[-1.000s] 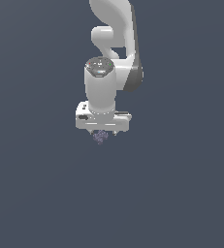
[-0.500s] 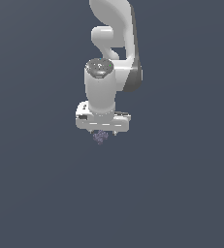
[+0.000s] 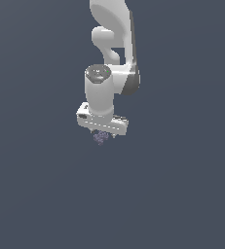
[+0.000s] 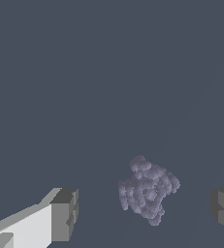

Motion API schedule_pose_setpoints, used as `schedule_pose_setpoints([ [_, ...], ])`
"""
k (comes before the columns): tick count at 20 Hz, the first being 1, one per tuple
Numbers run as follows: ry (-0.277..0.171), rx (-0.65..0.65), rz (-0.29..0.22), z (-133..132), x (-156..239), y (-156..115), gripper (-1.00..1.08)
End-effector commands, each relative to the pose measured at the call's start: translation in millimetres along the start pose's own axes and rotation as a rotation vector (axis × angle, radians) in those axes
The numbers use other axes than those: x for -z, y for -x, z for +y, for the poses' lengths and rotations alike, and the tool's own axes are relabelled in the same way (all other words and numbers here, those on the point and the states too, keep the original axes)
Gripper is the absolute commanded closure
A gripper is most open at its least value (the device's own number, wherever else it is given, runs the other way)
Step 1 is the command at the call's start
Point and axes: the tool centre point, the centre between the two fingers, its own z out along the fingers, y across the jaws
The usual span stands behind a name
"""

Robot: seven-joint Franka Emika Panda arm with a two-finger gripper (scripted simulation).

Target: Pick up the object and move it to a goal position.

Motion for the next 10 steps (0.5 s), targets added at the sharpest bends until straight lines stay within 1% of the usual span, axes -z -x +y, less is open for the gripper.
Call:
schedule_pose_setpoints([
  [1, -0.003, -0.069, -0.001, 3.5, -8.2, 5.5, -0.92],
  [10, -0.009, -0.340, -0.005, 19.0, -37.7, 28.0, -0.92],
])
